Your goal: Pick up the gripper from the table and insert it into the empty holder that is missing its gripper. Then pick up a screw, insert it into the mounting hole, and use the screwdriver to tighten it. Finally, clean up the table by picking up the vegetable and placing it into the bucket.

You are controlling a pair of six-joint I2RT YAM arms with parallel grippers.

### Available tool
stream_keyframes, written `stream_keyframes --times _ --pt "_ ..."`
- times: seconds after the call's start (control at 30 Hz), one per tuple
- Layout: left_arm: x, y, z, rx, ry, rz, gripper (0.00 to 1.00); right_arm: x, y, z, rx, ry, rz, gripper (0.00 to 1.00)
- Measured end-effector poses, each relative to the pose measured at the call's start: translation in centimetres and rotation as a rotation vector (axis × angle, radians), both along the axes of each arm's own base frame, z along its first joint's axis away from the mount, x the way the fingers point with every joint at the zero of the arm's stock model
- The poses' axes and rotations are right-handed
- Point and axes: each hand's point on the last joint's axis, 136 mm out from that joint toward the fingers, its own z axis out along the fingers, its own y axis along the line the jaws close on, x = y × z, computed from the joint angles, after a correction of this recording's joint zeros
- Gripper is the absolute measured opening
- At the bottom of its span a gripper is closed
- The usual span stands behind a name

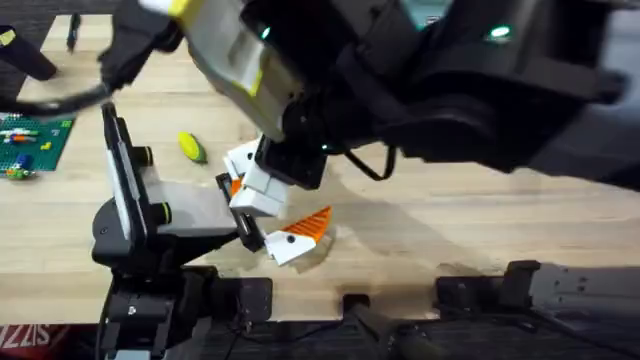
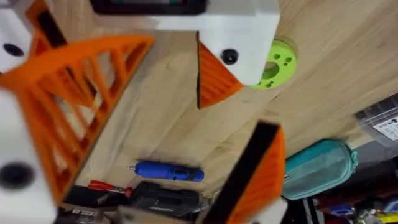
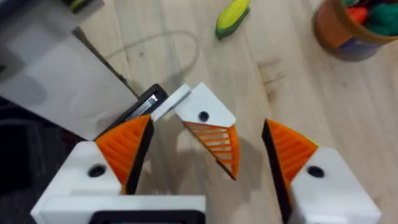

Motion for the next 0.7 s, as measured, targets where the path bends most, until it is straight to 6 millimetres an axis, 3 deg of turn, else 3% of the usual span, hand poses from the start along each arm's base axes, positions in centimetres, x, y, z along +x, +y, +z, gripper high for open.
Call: stream_keyframes --times 0.23,0.4,0.43,0.6,0.63,0.7 --pt "0.0 0.0 0.0 0.000 0.000 0.000 0.987 1.2 -2.1 3.4 0.077 -0.024 -0.089 0.994" --pt "0.0 0.0 0.0 0.000 0.001 -0.001 0.970 3.2 -5.5 3.8 0.070 0.022 -0.223 0.994" --pt "0.0 0.0 0.0 0.000 -0.001 0.000 0.893 3.6 -6.4 3.6 0.057 0.038 -0.254 0.994" --pt "0.0 0.0 0.0 0.002 -0.003 -0.001 0.144 5.7 -12.3 1.9 -0.033 0.131 -0.435 0.994" --pt "0.0 0.0 0.0 0.003 -0.006 -0.001 0.051 6.0 -13.6 1.7 -0.048 0.147 -0.473 0.994" --pt "0.0 0.0 0.0 0.003 -0.006 -0.001 0.016 6.7 -16.0 1.3 -0.073 0.175 -0.544 0.994"
